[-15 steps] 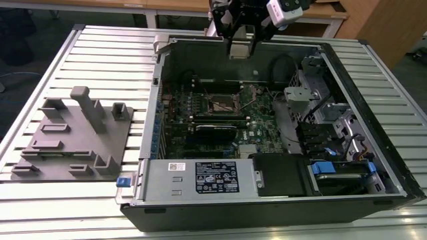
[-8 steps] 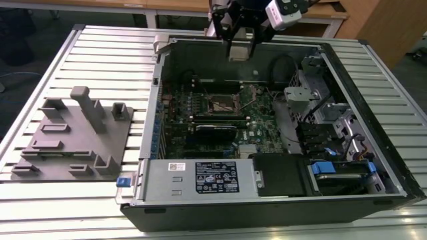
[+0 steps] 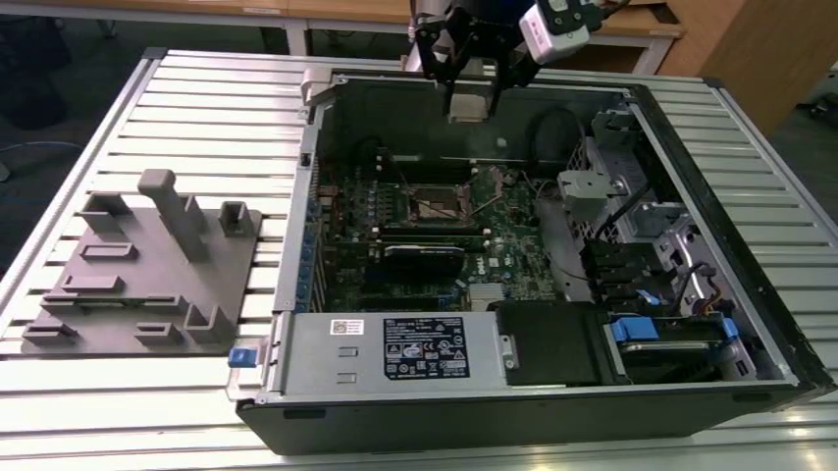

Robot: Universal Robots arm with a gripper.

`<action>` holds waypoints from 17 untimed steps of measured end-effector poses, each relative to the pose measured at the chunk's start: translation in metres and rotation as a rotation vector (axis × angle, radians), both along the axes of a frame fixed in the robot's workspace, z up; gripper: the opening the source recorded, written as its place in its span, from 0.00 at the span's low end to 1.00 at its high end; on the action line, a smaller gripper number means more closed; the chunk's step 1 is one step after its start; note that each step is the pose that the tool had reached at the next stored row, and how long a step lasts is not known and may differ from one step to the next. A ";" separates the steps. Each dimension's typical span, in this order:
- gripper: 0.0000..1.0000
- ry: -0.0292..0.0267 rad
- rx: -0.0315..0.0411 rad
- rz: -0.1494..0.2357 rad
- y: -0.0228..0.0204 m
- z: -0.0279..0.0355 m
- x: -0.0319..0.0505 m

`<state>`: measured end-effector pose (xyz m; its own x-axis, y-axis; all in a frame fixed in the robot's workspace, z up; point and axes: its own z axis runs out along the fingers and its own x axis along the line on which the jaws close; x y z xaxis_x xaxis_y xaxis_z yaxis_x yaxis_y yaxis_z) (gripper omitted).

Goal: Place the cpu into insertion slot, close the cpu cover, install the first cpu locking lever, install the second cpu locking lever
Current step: 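Place the cpu into insertion slot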

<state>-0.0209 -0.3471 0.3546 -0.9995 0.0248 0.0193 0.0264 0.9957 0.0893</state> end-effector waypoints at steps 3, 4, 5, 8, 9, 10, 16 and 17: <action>0.54 -0.0001 0.0004 0.000 0.0000 -0.0011 0.0000; 0.54 0.0000 0.0002 0.000 0.0000 -0.0017 0.0000; 0.54 0.0000 0.0001 0.000 0.0000 -0.0023 0.0000; 0.54 0.0000 0.0000 0.000 0.0000 -0.0038 0.0000; 0.54 0.0000 0.0000 0.000 0.0000 -0.0042 0.0000; 0.54 0.0000 0.0000 0.000 0.0000 -0.0045 0.0000; 0.54 0.0000 0.0000 0.000 0.0000 -0.0061 0.0000; 0.54 0.0000 0.0000 0.000 0.0000 -0.0063 0.0000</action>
<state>-0.0209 -0.3471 0.3483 -0.9995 0.0248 0.0193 0.0264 0.9957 0.0893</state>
